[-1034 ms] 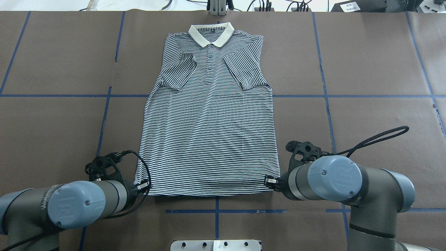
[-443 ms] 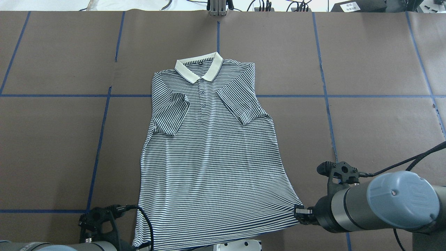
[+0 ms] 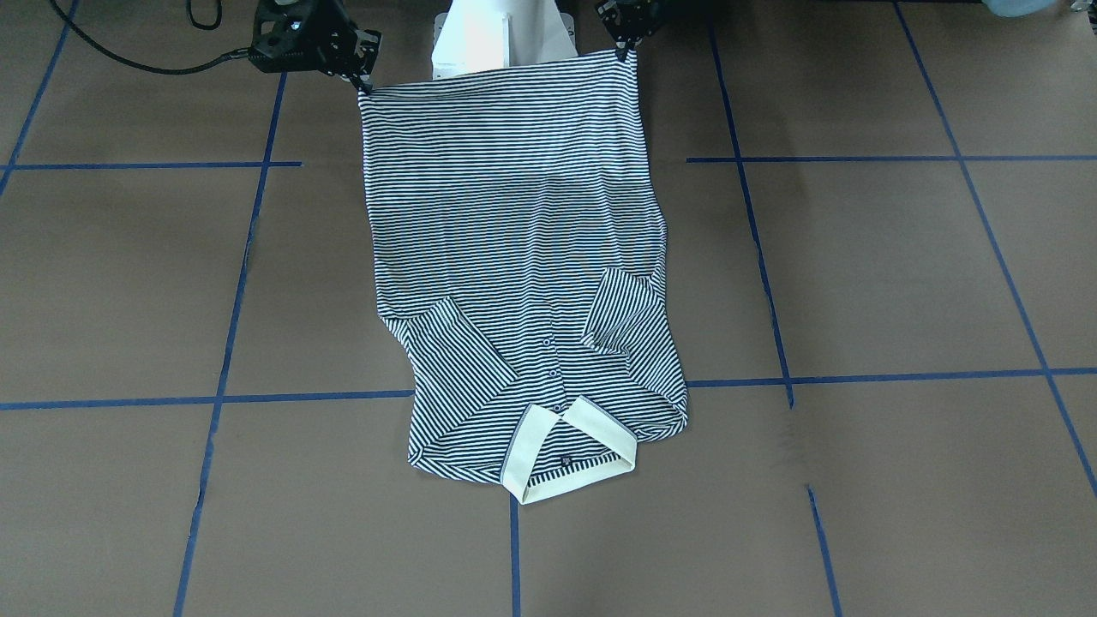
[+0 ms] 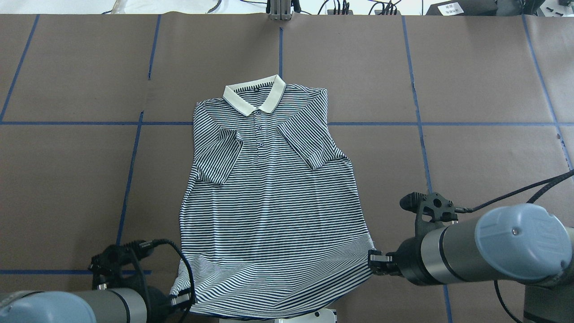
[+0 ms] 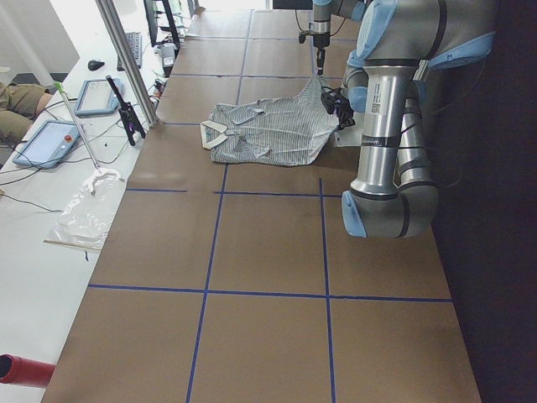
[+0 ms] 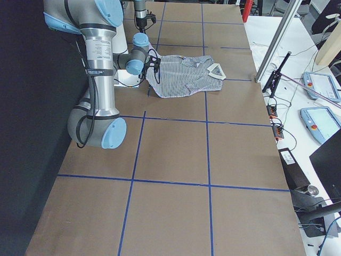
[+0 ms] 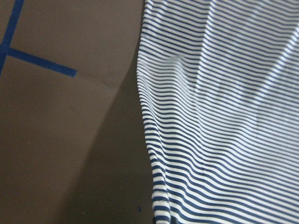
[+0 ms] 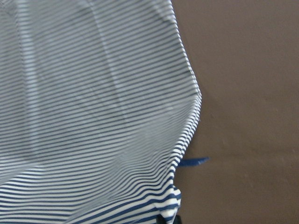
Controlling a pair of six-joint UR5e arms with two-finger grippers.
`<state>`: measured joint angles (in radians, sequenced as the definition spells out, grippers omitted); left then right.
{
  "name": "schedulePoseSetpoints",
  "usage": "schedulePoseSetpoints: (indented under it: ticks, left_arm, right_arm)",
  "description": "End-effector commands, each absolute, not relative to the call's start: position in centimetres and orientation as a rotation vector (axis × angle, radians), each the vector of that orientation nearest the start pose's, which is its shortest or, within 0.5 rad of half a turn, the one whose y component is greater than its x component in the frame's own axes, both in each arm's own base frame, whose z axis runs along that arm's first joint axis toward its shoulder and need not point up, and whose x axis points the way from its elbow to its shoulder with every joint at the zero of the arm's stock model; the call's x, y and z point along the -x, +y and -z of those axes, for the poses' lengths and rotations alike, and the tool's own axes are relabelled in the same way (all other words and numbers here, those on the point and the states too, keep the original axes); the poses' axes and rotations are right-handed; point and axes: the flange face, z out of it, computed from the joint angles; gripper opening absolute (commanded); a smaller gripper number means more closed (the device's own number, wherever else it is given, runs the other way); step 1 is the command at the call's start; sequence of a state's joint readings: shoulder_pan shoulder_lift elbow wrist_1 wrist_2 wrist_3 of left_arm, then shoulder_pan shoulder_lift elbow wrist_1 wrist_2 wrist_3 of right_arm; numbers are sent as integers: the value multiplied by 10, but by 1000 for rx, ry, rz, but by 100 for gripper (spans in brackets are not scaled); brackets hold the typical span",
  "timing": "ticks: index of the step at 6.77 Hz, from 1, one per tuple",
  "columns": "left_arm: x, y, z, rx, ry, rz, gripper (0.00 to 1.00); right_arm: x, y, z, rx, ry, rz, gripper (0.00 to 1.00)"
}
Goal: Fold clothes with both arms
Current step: 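Lift both hem corners and fold them toward the collar with both grippers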
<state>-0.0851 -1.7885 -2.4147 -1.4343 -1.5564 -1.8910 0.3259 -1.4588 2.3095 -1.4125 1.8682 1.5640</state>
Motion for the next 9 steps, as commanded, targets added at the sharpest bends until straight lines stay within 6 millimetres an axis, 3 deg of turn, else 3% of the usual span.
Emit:
schedulePoseSetpoints:
  ticks: [1,2,3,4,5,6,7,9]
  left_arm:
    - [-379,-258,-200,-17,956,464,0]
    - [-375,-300,-207,-33,926,491,0]
    - [-382,-346,-207,-80,897,521,0]
    - [-380,-379,-220,-117,855,535,0]
    - [-379,-412,-221,-154,835,547,0]
    - [-394,-442,-221,-167,836,571,0]
    - [-403,-474,-235,-183,837,602,0]
    - [-422,-541,-302,-227,854,639,0]
  right_arm:
    - [367,-343,-234,-93,-1063,-198,0]
    - [358,-395,-225,-158,-1059,-234,0]
    - [364,-445,-218,-177,-1042,-289,0]
    - [380,-492,-207,-197,-1019,-332,0]
    - [396,-527,-218,-217,-1028,-351,0]
    - [419,-557,-240,-228,-1037,-357,0]
    - [440,-579,-247,-217,-1018,-363,0]
    - [447,-596,-264,-198,-979,-386,0]
